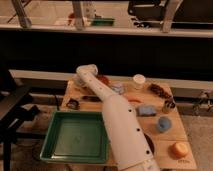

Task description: Place banana in table surface

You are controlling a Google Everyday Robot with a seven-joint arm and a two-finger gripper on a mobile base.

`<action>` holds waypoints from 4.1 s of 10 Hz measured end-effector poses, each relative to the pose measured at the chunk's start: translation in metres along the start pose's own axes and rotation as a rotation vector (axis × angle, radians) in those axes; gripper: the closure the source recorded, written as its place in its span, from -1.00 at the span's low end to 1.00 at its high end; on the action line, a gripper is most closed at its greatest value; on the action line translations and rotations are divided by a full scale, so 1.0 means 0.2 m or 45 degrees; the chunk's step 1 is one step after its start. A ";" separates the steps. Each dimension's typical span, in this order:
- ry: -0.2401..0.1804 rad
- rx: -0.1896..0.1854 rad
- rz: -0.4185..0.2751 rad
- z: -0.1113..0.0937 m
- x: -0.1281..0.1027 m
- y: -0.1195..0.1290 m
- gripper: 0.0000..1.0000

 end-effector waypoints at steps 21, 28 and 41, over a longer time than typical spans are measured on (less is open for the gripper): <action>-0.057 -0.009 0.051 -0.48 0.09 0.05 1.00; -0.125 0.102 -0.022 -0.60 -0.05 -0.14 1.00; -0.147 0.038 -0.061 -0.50 -0.11 -0.10 -0.60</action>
